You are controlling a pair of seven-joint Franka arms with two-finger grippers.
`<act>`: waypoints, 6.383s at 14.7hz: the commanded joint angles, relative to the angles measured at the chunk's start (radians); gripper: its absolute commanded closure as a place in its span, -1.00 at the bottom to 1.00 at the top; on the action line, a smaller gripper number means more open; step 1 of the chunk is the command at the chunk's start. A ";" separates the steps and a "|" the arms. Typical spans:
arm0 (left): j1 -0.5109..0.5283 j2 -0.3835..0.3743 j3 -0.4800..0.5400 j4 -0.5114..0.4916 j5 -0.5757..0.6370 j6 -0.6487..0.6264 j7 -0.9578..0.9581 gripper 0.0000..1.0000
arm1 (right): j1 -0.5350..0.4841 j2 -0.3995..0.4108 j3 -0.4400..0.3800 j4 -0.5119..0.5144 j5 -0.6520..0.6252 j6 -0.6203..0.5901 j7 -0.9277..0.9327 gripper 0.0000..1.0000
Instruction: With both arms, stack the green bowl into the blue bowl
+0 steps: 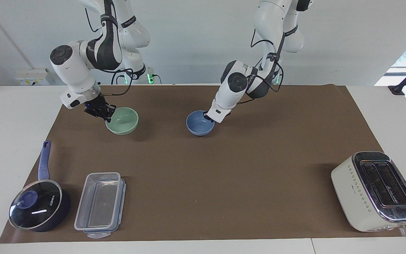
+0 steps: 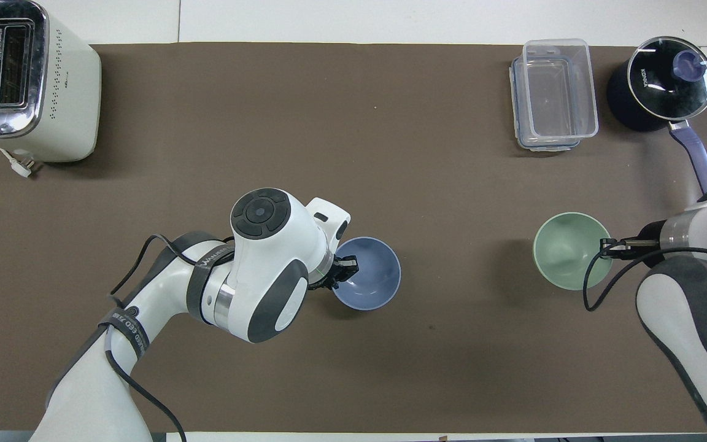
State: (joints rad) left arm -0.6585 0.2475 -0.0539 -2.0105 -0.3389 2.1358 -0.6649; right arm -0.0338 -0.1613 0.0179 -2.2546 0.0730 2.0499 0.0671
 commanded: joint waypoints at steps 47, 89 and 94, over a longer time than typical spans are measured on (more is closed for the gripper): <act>0.609 -0.016 0.017 0.719 0.324 -0.778 0.584 -1.00 | 0.569 0.192 0.008 0.029 0.108 0.262 0.267 1.00; 0.616 -0.353 0.017 0.328 0.313 -0.662 0.591 -1.00 | 0.037 0.146 -0.003 0.581 -0.074 -0.353 0.126 -1.00; 0.616 -0.353 0.017 0.328 0.313 -0.662 0.591 -1.00 | 0.037 0.177 -0.003 0.687 -0.124 -0.480 0.126 -1.00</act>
State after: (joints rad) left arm -0.0563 -0.0765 -0.0320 -1.6478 -0.0187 1.4600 -0.0712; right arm 0.0164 -0.0167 0.0037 -1.6358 -0.0277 1.6292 0.2069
